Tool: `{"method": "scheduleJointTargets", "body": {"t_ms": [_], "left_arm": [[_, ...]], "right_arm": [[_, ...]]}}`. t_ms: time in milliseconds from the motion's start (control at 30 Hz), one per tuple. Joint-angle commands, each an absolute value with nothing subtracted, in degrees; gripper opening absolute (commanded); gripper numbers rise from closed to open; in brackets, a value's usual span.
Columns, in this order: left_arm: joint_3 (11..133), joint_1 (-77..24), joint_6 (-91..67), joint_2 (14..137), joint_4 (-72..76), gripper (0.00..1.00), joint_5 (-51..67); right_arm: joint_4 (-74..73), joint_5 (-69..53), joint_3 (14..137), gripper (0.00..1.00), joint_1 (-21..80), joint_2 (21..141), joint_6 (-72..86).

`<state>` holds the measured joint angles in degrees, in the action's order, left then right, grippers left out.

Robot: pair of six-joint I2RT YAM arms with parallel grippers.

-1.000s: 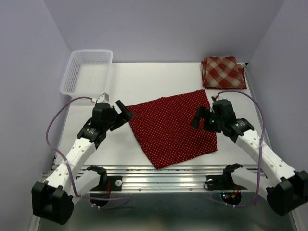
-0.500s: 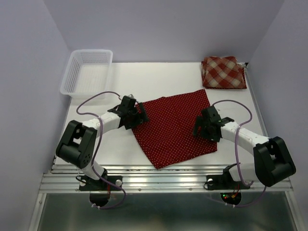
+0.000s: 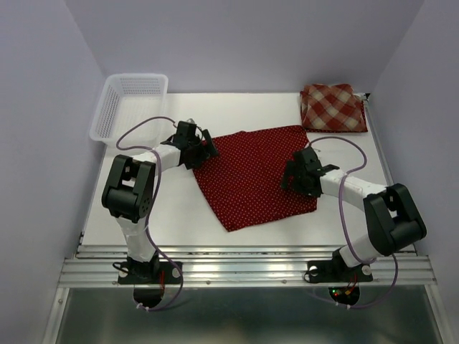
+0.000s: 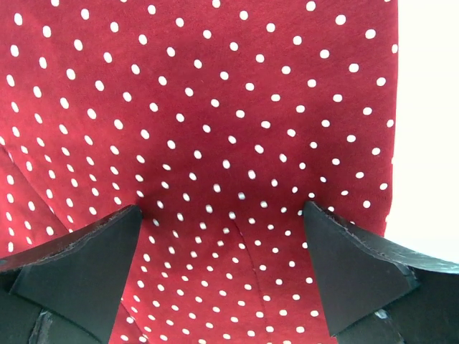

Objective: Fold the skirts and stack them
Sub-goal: Flatten the skirt out

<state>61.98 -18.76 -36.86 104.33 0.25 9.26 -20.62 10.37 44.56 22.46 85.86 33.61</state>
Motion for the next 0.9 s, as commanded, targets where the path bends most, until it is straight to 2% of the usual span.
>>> {"method": "scheduleJointTargets", "body": {"t_ms": [0,233,333,467,500,700,867], "left_arm": [[64.77,-16.79,-31.04,109.16,-6.32,0.99,7.47],[66.97,-16.87,-28.74,101.7,-10.09,0.99,4.93],[67.76,-16.87,-28.56,96.61,-12.56,0.99,1.15],[68.11,-16.17,-29.7,91.24,-16.6,0.99,-5.53],[67.85,-15.74,-30.4,89.4,-17.39,0.99,-7.1],[59.86,-9.94,-33.3,79.39,-18.54,0.99,-8.43],[54.67,-6.95,-34.63,73.66,-19.07,0.99,-9.41]], "right_arm": [[-14.94,4.48,42.8,1.0,22.15,88.51,33.58],[-20.39,4.66,48.34,1.0,22.76,78.94,25.76],[-21.35,5.45,50.0,1.0,27.14,72.0,22.94],[-24.52,8.77,52.64,1.0,39.08,68.82,22.06],[-25.04,10.27,53.08,1.0,45.55,69.25,22.23],[-24.17,17.65,58.78,1.0,66.31,78.2,23.38],[-27.68,27.22,69.33,1.0,74.26,95.31,23.82]]}}
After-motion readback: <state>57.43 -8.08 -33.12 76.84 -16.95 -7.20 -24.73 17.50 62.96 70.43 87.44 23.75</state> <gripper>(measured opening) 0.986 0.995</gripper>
